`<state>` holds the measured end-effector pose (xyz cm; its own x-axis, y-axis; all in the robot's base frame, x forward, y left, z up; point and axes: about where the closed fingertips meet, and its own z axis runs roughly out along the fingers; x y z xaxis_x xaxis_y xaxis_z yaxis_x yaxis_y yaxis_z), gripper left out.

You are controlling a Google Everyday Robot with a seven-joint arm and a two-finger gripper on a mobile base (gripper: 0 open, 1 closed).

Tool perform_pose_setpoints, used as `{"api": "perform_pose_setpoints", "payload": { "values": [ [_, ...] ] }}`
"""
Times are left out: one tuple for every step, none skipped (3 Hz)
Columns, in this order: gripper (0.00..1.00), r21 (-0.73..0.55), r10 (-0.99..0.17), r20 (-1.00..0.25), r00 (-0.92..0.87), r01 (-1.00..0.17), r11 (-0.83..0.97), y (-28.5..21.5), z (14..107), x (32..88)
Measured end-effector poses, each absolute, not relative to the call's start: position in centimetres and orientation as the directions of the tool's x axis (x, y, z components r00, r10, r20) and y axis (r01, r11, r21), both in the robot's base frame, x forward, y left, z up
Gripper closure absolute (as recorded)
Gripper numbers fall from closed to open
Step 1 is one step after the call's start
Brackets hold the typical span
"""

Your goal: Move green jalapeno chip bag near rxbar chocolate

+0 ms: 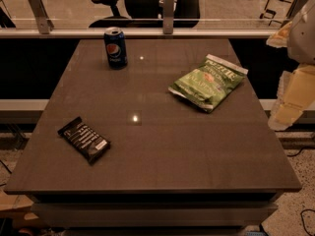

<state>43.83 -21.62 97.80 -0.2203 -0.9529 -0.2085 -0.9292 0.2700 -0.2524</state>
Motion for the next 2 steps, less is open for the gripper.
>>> {"api": "perform_pose_setpoints", "payload": {
  "values": [
    [0.0,-0.252,-0.953,-0.209,-0.22,-0.929,0.27,-21.62,97.8,43.83],
    [0.0,-0.244,-0.945,-0.222,-0.239,-0.925,0.291,-21.55,98.19,44.16]
  ]
}}
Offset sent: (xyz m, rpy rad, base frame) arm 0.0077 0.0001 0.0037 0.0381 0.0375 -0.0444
